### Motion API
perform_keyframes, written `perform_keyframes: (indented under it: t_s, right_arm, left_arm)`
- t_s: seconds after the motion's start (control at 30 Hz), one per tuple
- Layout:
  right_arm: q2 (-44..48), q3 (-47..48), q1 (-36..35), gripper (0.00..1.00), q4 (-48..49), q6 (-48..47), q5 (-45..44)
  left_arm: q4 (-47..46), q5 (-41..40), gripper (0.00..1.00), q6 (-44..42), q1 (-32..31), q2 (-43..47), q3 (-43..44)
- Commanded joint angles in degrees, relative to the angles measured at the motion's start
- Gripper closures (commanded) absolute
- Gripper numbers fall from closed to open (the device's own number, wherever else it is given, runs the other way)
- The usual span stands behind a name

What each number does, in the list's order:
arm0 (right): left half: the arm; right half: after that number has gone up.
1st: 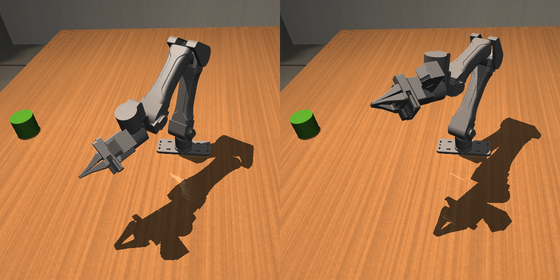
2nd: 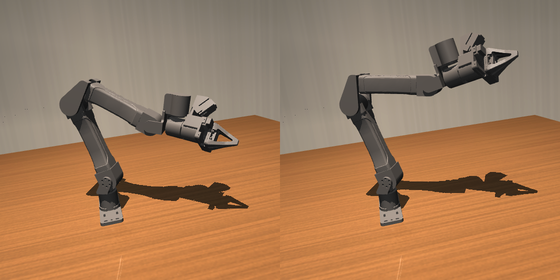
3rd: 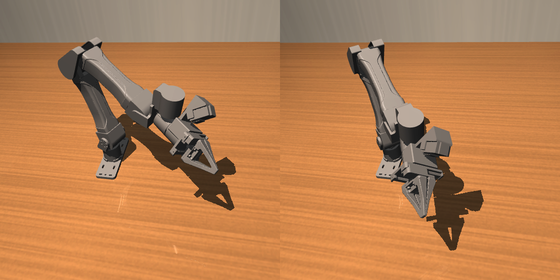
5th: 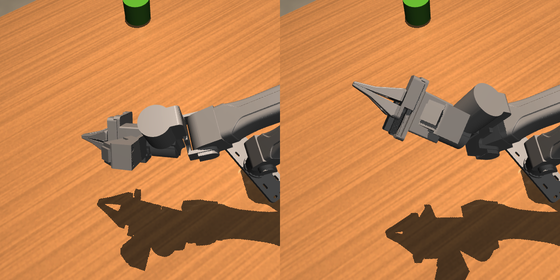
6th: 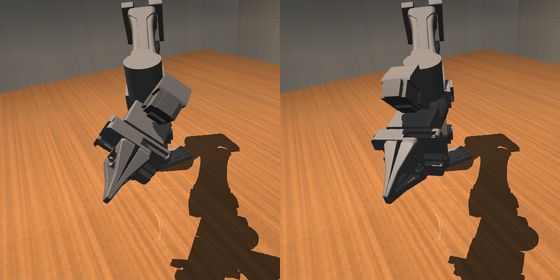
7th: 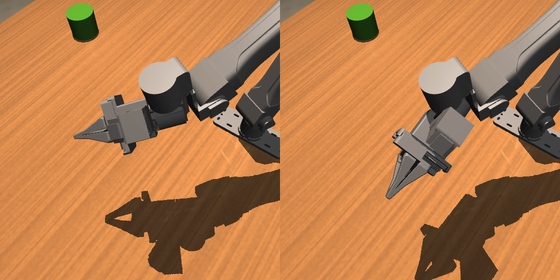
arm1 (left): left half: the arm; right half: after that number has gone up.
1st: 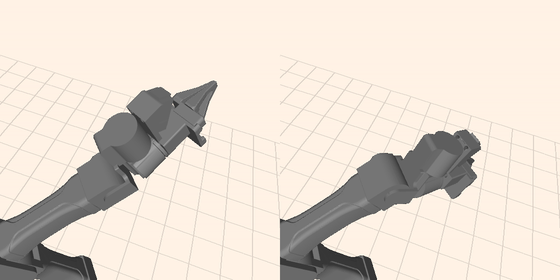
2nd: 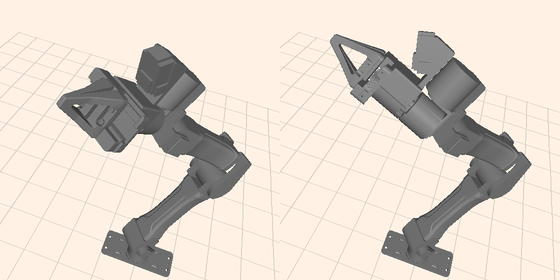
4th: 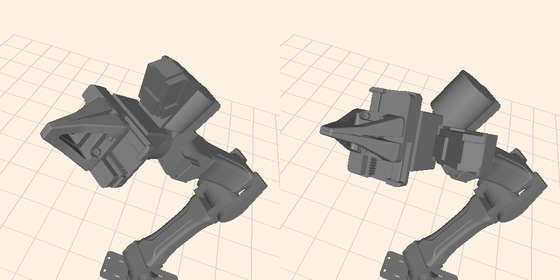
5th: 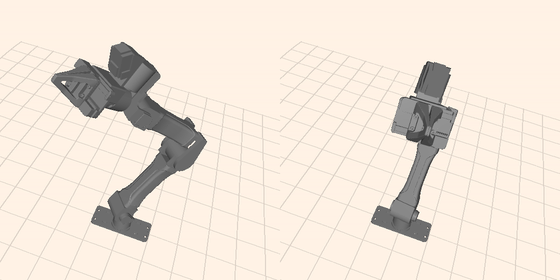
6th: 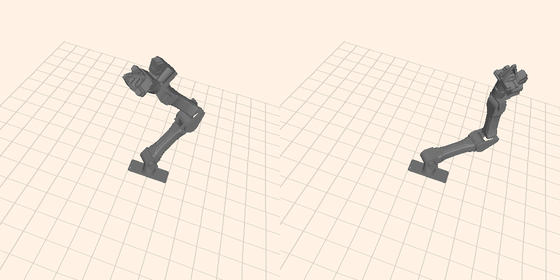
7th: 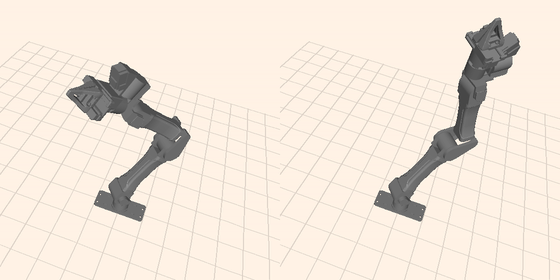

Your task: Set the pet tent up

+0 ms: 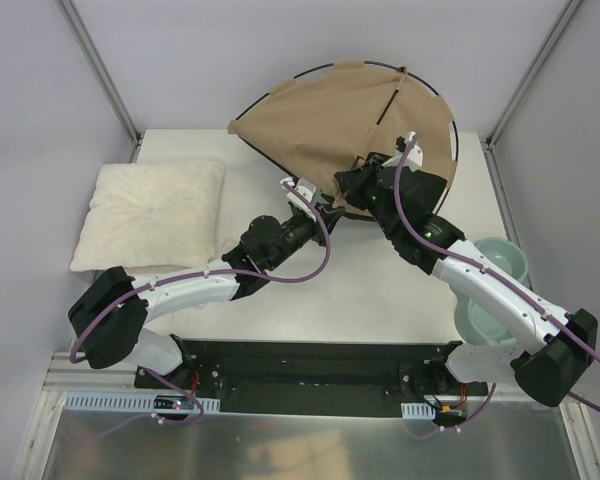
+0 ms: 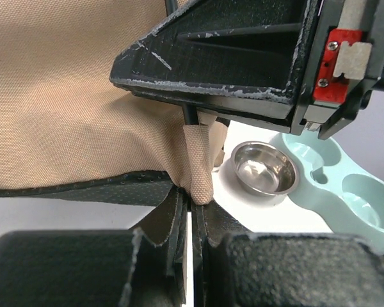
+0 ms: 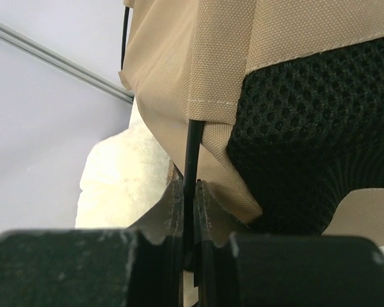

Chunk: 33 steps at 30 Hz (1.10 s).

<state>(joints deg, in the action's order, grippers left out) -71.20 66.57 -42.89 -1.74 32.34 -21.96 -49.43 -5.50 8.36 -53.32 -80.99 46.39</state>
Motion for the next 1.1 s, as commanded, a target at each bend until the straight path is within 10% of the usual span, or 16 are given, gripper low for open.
perform_keyframes:
  t_s: [0.0,0.17,0.33,0.5,1.07]
  right_arm:
    - [-0.1,-0.6,-1.5,1.0,-1.0,-2.8,3.2]
    - [0.6,-1.9,-1.5,1.0,-3.7,-4.3,4.4]
    - [1.7,-2.3,-1.5,1.0,-5.5,-5.5,7.1]
    - [1.7,-1.5,-1.6,1.0,-7.5,-7.5,10.2]
    - [7.2,-7.6,-1.6,0.64,-18.8,-10.2,16.4]
  left_arm:
    - [-3.5,5.4,1.0,-0.5,-0.1,0.7,3.6]
    - [1.0,4.5,1.0,-1.7,0.0,2.7,4.9]
    - [3.4,3.9,0.55,-2.5,0.1,6.0,3.0]
    - [7.6,2.5,0.35,-2.6,0.0,13.2,-1.9]
    - [31.3,-20.2,0.22,-11.2,0.1,33.6,-1.3]
